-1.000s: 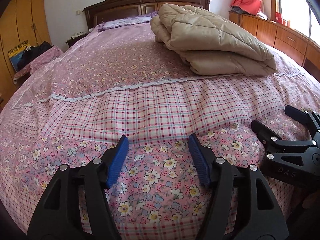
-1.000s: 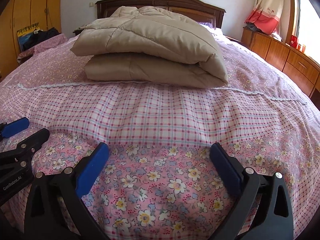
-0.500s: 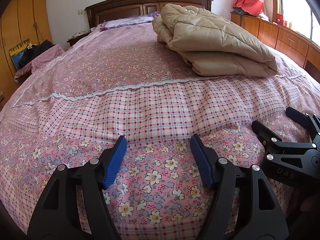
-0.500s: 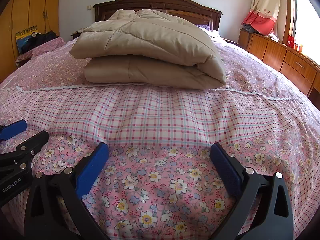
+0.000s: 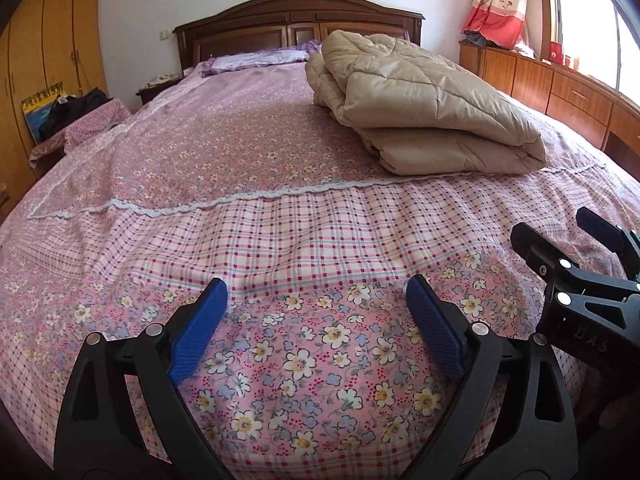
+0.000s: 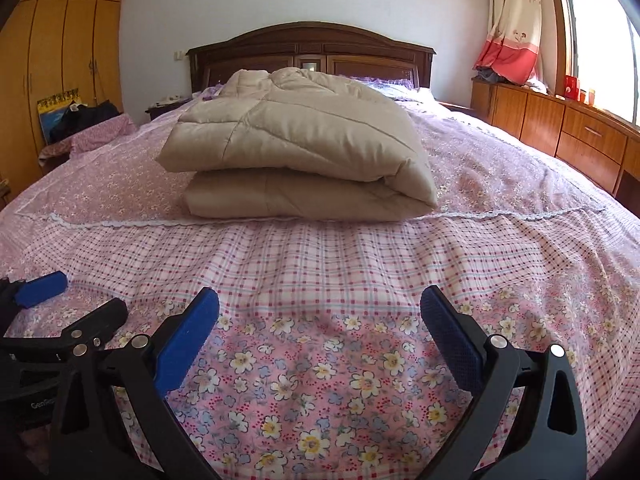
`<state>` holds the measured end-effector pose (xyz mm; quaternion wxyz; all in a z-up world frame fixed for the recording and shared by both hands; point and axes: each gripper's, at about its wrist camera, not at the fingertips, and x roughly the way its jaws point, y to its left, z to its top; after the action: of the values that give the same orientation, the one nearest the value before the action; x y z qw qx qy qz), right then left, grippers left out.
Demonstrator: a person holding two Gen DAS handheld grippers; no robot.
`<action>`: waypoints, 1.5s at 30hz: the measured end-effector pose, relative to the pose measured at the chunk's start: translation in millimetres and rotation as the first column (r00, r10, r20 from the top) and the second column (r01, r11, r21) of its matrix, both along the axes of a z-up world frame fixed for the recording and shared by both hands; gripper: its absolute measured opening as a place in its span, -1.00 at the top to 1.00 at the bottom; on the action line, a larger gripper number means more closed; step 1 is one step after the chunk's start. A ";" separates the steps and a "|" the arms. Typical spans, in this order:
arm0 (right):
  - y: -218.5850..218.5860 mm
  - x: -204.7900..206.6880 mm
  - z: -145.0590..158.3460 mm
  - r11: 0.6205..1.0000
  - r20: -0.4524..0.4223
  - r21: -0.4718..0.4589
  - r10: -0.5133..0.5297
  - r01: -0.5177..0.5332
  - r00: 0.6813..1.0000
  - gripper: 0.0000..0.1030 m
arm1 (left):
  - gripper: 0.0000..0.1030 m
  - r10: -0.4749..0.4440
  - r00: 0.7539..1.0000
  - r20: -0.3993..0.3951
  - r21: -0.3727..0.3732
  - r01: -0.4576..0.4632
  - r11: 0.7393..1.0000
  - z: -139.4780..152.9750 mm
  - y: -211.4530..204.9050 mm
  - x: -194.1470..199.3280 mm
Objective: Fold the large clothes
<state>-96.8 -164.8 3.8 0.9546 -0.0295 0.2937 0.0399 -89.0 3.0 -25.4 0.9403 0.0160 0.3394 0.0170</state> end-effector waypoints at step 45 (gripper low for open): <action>-3.4 -21.8 31.1 1.000 0.149 0.005 -0.012 0.011 0.989 -0.89 | -0.91 0.041 0.986 0.160 -0.018 -0.038 0.999 34.3 0.5 -31.9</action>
<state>-118.6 -168.2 34.9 0.9742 -0.0285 0.2215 0.0327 -120.9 3.4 8.8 0.9642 0.0010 0.2628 0.0345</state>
